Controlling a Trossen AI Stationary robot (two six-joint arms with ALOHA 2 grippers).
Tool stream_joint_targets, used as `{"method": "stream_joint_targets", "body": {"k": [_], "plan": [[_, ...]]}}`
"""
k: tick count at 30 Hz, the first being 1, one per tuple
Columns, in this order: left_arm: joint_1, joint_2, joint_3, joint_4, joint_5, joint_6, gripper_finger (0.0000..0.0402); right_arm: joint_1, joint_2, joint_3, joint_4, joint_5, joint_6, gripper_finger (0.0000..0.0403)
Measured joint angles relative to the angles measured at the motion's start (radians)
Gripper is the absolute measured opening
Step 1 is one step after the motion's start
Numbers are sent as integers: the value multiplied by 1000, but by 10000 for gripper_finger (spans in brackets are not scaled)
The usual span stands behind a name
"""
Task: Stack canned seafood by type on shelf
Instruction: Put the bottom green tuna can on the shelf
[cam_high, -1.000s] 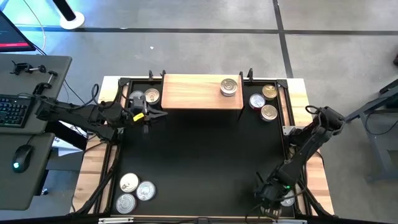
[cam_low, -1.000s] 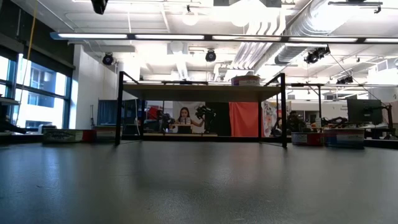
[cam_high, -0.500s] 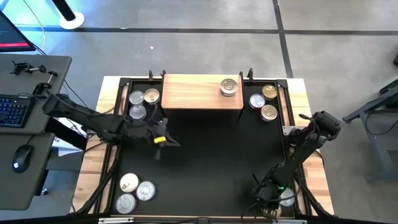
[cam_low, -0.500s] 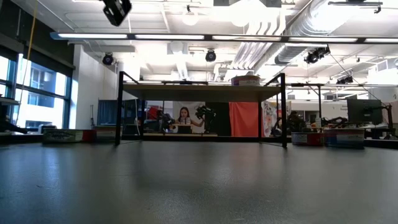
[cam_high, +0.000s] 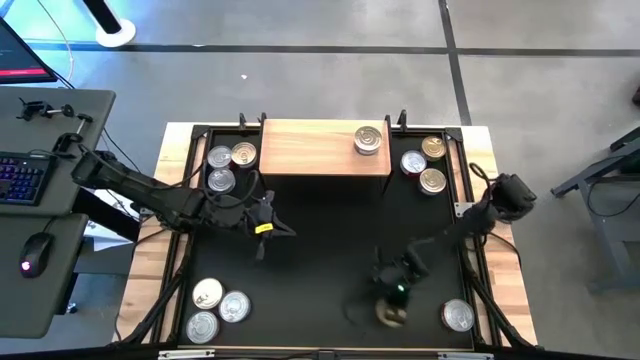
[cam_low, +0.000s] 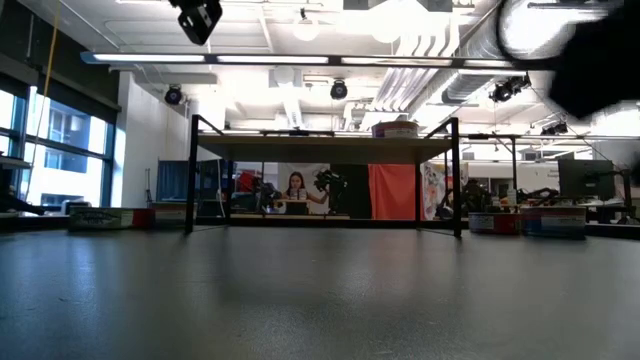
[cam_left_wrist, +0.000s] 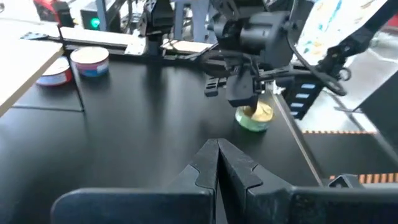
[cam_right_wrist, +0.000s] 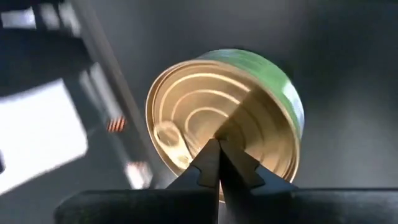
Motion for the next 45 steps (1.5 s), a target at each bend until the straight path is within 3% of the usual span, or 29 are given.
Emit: {"method": "stream_joint_targets", "body": {"k": [9,18,22,27,33,45], "plan": [[0,13,0,-143,-100,-43,0,-248,2,32,32,228,-227,0],[0,144,0,-139,-112,-54,0,-425,34,28,248,328,-316,0],[4,233,0,-40,-159,-4,0,-444,43,29,343,293,-339,0],[54,343,0,123,-172,103,0,-437,-42,73,234,299,-409,0],[140,468,0,218,-14,85,0,-420,-82,70,-38,371,-480,0],[154,677,1,384,17,55,0,-421,-18,-53,146,376,-348,0]]}}
